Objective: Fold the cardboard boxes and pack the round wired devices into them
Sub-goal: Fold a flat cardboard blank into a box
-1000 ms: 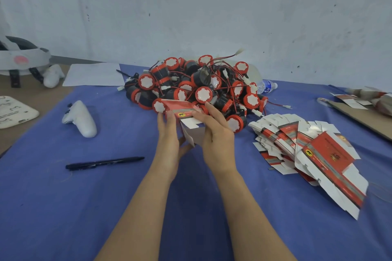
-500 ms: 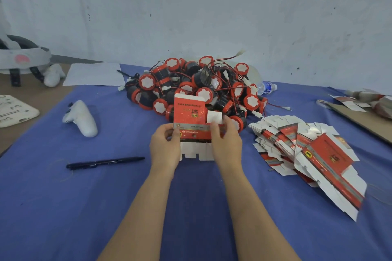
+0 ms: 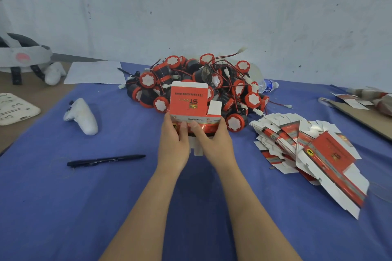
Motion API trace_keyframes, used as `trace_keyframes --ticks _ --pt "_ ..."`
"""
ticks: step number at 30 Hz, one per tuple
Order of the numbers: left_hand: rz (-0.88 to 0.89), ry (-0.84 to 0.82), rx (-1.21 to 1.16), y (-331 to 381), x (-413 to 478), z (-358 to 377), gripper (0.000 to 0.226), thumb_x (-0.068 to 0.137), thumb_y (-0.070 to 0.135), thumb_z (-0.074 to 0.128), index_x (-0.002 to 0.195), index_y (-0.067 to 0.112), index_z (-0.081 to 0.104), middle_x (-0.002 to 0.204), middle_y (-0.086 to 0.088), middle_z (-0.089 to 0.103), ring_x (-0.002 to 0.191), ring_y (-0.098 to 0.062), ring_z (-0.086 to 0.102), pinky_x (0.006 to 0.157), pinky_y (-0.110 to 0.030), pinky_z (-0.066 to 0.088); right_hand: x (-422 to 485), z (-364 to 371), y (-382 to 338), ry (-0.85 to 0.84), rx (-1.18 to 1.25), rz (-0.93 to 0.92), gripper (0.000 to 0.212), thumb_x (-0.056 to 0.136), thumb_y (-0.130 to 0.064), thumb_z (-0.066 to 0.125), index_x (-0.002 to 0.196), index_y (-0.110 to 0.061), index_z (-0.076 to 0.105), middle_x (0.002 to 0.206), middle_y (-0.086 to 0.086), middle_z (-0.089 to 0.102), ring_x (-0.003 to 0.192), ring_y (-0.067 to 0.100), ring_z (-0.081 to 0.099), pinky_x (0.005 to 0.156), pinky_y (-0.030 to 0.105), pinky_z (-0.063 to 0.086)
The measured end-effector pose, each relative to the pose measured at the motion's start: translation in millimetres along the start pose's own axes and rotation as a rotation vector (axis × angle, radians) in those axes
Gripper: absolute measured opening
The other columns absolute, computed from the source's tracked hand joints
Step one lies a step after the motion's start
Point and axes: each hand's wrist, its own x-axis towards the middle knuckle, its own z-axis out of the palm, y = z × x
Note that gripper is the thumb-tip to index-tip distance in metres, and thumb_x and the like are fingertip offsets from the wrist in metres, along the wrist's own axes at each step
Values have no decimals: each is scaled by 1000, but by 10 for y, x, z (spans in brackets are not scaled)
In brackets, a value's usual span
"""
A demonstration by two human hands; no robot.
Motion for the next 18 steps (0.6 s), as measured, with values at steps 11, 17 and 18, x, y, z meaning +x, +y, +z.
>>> trace_keyframes --ticks 11,17,18 --pt "75 129 147 -41 -30 -47 13 90 21 65 94 19 52 77 13 62 66 2 59 53 -11 42 66 -30 126 126 -120 35 47 81 -37 74 112 -26 39 106 -8 60 96 10 61 74 20 47" --pt "-141 -117 -290 -31 36 -108 20 89 14 66 102 29 64 95 15 71 87 2 67 68 -10 51 47 -52 61 94 -82 30 52 79 -43 74 111 -31 35 108 -12 58 92 0 58 68 13 44" --pt "-159 -149 -287 -39 34 -97 21 91 13 65 105 28 65 98 14 70 90 0 67 71 -13 51 47 -51 70 89 -98 30 52 79 -42 74 111 -31 35 111 -9 58 94 4 58 71 16 46"
